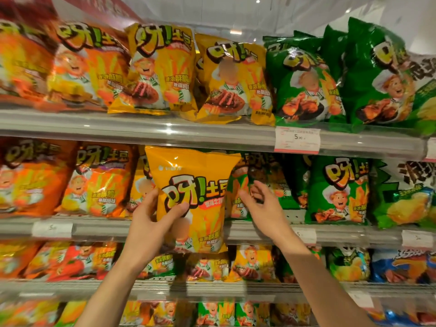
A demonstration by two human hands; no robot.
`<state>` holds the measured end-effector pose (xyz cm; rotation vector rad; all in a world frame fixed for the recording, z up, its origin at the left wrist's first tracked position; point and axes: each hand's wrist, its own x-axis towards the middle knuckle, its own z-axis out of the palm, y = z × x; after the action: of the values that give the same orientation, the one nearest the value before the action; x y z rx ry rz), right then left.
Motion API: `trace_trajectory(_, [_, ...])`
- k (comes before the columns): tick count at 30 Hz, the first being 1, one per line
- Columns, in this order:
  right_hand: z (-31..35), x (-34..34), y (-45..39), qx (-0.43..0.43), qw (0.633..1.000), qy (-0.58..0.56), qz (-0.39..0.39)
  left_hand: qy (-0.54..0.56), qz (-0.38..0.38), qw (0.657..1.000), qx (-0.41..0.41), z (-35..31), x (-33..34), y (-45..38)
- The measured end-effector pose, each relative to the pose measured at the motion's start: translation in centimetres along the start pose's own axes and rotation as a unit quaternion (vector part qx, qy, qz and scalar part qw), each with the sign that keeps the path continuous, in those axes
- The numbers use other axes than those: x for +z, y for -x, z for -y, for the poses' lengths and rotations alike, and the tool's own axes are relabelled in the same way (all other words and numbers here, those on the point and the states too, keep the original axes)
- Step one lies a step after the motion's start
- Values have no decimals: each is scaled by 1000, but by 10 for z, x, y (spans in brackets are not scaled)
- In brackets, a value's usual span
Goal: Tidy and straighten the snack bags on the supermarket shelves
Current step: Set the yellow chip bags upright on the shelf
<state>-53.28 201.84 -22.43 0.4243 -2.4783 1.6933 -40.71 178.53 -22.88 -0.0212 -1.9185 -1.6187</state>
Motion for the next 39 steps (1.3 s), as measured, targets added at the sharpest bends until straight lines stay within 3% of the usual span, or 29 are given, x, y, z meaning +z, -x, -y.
trace_trajectory(8, [-6,20,-12,-14,999,-38,-10,8,-1,1000,-28,3,1,-5])
trace_trajectory(15, [-11,-30,-14,-37,995,-44,-81,-18,26,999,2,-2,20,-8])
trace_trajectory(23, [-49,-91,-8,-19,980,-38,-192,20,24,999,-26,4,48,-13])
trace_trajectory(32, [-53,-86,-1,-33,980,118,-160,-9,12,999,-46,0,72,-19])
trace_trajectory(39, [-26,-82,17,-147,950,167,-217,-23,10,997,-68,1,72,-22])
